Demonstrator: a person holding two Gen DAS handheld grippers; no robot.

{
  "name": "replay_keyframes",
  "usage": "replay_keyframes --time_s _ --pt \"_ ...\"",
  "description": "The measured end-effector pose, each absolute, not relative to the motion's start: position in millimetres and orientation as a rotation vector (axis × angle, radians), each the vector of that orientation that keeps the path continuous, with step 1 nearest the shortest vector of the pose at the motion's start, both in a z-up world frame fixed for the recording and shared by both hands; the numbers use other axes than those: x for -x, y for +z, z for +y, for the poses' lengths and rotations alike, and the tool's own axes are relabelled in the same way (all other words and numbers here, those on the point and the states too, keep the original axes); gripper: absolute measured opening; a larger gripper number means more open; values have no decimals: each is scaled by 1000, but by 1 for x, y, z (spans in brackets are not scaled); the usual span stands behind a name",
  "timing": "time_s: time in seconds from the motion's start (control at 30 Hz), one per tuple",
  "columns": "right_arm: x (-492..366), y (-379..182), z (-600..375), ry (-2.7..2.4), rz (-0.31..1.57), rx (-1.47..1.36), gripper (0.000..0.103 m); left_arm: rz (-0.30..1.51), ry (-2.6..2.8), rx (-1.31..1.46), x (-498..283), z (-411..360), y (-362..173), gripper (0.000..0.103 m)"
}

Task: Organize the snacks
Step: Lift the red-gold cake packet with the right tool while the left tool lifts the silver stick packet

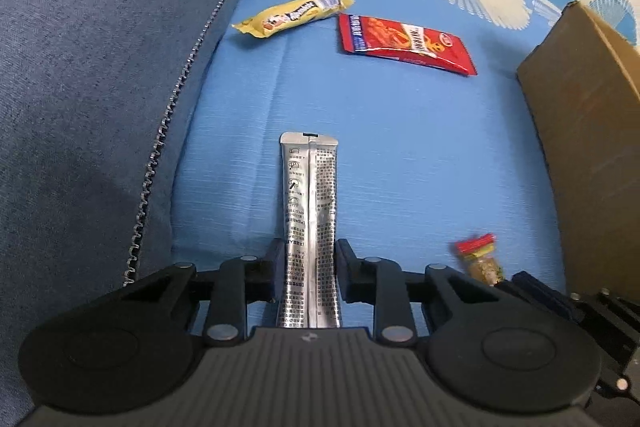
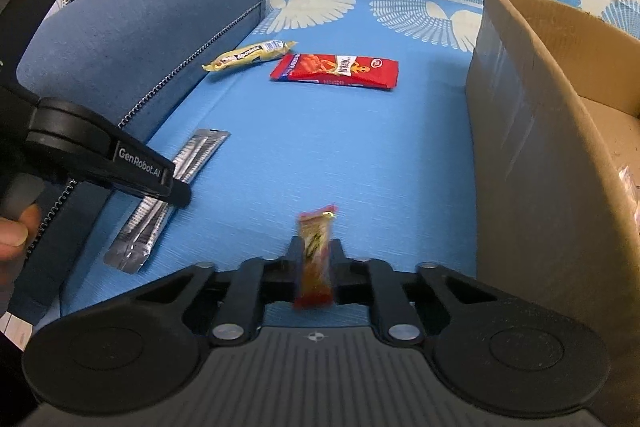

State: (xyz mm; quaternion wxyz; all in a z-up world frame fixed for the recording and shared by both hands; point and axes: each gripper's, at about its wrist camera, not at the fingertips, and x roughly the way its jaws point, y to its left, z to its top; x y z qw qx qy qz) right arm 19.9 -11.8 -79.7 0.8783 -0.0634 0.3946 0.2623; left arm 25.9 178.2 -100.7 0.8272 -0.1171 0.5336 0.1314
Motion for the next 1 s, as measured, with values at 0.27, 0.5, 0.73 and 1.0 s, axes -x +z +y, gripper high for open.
replay_keyframes --time_s 0.27,0.5,0.73,1.0 --pt "-22 -85 -13 540 863 123 24 1159 248 232 -30 172 -106 31" --pt "-28 -93 -15 538 885 97 39 1161 248 239 -30 173 -105 32" --pt "-28 -97 -8 560 866 144 41 1166 243 224 -30 172 -106 35" --pt "-22 -96 -4 574 827 217 19 1171 236 179 -32 168 -108 35"
